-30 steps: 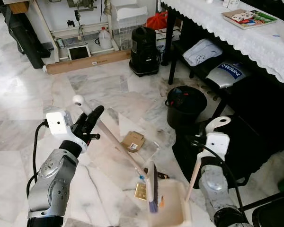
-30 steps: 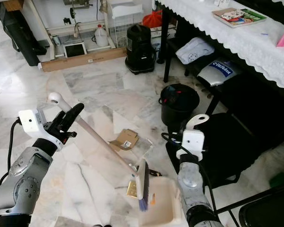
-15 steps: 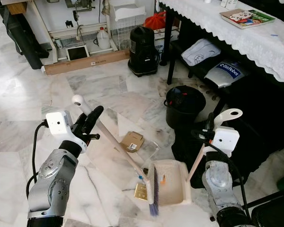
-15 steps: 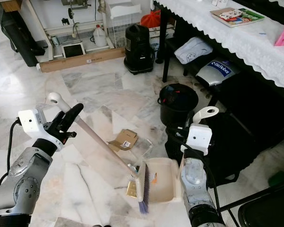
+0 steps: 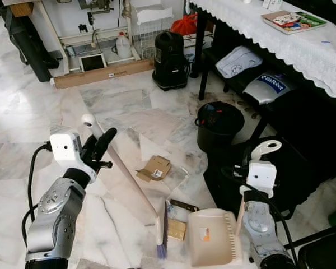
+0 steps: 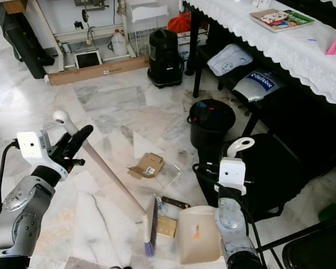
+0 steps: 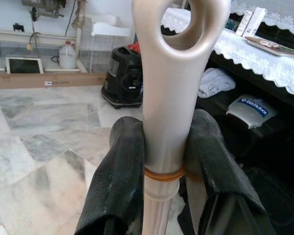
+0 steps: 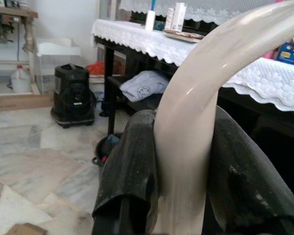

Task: Sweep floor

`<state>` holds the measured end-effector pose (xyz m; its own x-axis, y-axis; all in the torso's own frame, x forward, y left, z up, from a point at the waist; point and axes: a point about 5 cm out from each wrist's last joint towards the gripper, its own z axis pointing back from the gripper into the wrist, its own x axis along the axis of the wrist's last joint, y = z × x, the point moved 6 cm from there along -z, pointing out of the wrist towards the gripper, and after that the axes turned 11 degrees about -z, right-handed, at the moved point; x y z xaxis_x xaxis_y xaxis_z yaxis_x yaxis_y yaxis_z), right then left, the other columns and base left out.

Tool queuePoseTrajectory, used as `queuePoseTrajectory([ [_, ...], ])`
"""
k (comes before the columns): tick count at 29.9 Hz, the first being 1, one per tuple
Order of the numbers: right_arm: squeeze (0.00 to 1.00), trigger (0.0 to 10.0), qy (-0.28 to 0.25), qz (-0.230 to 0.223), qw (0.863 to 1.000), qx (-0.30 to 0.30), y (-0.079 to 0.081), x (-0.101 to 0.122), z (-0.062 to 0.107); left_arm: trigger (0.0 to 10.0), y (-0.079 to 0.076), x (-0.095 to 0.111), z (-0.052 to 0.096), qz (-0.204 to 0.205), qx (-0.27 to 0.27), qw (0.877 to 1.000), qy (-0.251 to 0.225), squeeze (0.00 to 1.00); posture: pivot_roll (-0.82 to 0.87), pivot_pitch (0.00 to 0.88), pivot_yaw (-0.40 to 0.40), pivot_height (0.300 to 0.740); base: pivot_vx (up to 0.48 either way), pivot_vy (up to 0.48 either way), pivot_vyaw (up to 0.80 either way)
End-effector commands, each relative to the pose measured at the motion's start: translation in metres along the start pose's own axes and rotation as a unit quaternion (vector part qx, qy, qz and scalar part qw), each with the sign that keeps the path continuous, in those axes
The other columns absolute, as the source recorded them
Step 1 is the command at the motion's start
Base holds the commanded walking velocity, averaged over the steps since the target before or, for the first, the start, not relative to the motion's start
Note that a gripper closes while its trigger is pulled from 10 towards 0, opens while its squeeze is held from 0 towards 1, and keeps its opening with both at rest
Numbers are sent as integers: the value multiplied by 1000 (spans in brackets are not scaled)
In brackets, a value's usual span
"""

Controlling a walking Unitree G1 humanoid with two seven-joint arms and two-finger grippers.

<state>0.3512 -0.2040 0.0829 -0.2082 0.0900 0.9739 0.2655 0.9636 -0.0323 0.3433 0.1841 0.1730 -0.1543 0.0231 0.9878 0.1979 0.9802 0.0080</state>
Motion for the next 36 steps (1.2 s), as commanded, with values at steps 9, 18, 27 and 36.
queuePoseTrajectory([
  [9, 0, 10000, 20, 25, 999, -3, -5, -14, 8, 10000, 12, 2, 6, -11, 10, 1000, -5, 0, 74, 142, 35, 740, 0, 0, 0],
  [18, 0, 10000, 25, 30, 999, -7, -7, -18, 11, 10000, 14, -2, 8, -13, 10, 1000, 2, 0, 75, 144, 41, 740, 0, 0, 0],
  [27, 0, 10000, 8, 27, 1000, -8, -5, -10, 5, 10000, 15, -10, 11, -19, 8, 1000, 15, 0, 76, 150, 44, 740, 0, 0, 0],
  [36, 0, 10000, -5, 22, 1000, -5, -1, -4, 0, 10000, 13, -18, 13, -35, -2, 999, 28, 0, 78, 154, 46, 740, 0, 0, 0],
])
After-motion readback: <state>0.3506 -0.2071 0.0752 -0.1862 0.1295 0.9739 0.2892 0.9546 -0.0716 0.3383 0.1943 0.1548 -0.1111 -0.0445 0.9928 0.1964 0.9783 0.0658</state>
